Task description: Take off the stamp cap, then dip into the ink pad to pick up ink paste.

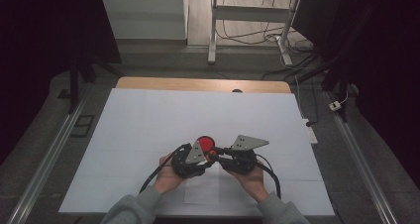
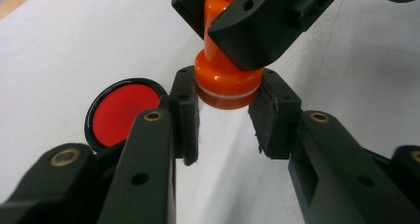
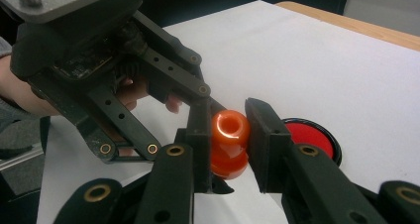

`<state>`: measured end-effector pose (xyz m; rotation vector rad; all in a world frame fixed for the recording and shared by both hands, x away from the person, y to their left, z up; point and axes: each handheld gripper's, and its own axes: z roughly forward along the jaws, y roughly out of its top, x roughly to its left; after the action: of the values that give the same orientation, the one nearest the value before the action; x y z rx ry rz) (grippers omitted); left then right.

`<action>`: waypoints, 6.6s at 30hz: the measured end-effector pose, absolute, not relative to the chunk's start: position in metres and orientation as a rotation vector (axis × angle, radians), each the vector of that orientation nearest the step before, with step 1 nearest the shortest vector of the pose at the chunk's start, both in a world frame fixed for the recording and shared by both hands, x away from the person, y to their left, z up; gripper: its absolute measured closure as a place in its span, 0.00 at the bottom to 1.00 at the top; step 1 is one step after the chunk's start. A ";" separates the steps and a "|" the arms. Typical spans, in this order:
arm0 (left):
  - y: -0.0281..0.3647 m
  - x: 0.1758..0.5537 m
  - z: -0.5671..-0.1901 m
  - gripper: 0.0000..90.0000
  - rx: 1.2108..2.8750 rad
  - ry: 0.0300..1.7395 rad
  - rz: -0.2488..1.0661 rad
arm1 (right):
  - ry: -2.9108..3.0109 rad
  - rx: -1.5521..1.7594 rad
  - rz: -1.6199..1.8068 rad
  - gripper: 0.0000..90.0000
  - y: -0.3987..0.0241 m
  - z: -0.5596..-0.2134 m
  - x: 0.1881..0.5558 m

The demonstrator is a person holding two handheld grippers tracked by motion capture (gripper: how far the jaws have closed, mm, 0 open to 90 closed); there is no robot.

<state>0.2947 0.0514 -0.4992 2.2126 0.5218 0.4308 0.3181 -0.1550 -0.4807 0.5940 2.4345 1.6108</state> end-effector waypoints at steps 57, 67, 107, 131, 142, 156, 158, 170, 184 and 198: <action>0.060 0.297 -0.503 0.72 2.226 0.570 0.400 | 2.281 0.681 1.689 0.80 -0.179 -0.464 0.320; 0.069 0.298 -0.498 0.72 2.183 0.596 0.395 | 2.283 0.678 1.688 0.80 -0.180 -0.465 0.320; 0.156 0.262 -0.487 0.72 2.069 0.729 0.392 | 2.252 0.690 1.680 0.80 -0.187 -0.466 0.324; 0.198 0.255 -0.503 0.72 2.012 0.861 0.393 | 2.228 0.739 1.667 0.80 -0.204 -0.467 0.330; 0.202 0.255 -0.505 0.72 2.013 0.879 0.392 | 2.239 0.725 1.665 0.80 -0.200 -0.468 0.331; 0.204 0.255 -0.506 0.72 2.018 0.890 0.394 | 2.237 0.708 1.675 0.80 -0.197 -0.465 0.330; 0.204 0.255 -0.506 0.72 2.015 0.890 0.390 | 2.237 0.708 1.677 0.80 -0.196 -0.464 0.330; 0.203 0.257 -0.507 0.72 2.024 0.881 0.379 | 2.254 0.739 1.642 0.80 -0.180 -0.471 0.348; 0.203 0.258 -0.509 0.72 2.024 0.880 0.363 | 2.279 0.740 1.586 0.80 -0.170 -0.477 0.361; 0.204 0.259 -0.509 0.72 2.026 0.887 0.370 | 2.309 0.738 1.538 0.80 -0.157 -0.484 0.368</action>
<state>0.2587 0.2042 -0.5092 2.0255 0.8867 0.3697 0.3679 -0.1573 -0.4840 0.7381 2.3089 1.5380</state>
